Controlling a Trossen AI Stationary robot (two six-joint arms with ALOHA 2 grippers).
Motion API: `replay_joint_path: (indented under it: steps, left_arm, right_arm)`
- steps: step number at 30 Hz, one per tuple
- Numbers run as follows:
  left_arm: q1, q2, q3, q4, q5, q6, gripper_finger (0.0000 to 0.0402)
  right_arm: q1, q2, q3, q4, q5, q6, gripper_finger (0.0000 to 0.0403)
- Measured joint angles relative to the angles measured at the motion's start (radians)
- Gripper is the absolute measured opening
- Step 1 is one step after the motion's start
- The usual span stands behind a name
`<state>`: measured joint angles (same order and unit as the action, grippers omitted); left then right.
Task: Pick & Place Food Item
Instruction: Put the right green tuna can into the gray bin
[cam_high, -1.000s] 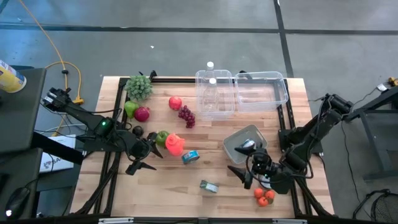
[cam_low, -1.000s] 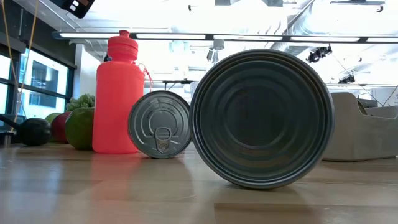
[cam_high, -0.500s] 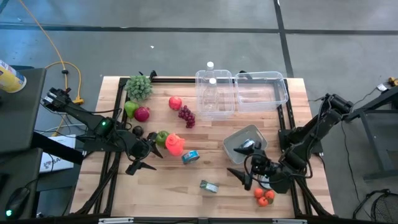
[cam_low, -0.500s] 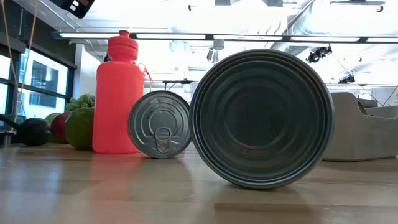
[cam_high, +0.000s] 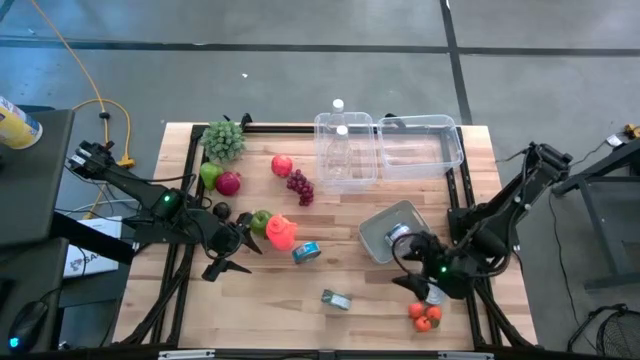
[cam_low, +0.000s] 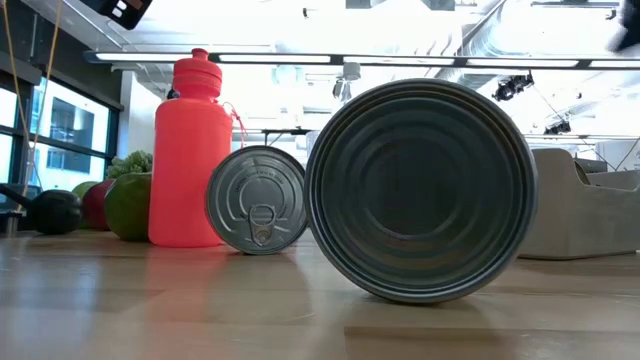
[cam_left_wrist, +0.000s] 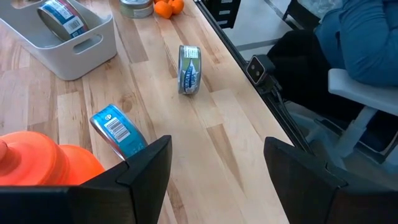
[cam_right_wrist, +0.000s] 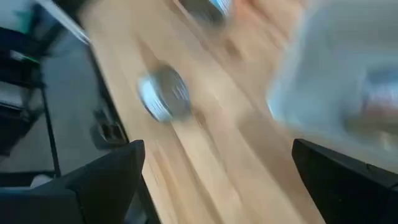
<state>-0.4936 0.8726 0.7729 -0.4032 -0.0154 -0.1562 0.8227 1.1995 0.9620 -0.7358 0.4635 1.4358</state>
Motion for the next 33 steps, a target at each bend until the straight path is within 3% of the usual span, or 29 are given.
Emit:
replay_joint_path:
  steps: [6,11,14,33]
  left_arm:
    - [0.0,0.0,0.0,0.0,0.0,0.0,0.0246]
    - [0.0,0.0,0.0,0.0,0.0,0.0,0.0246]
    - [0.0,0.0,0.0,0.0,0.0,0.0,0.0246]
    - [0.0,0.0,0.0,0.0,0.0,0.0,0.0246]
  right_arm:
    - [0.035,0.02,0.08,-0.264,-0.165,0.298,0.04]
    - [0.051,0.068,0.116,-0.397,-0.302,0.455,0.04]
    - [0.051,0.122,0.115,-0.424,-0.372,0.472,0.04]
    - [0.084,0.34,0.088,-0.355,-0.455,0.455,0.04]
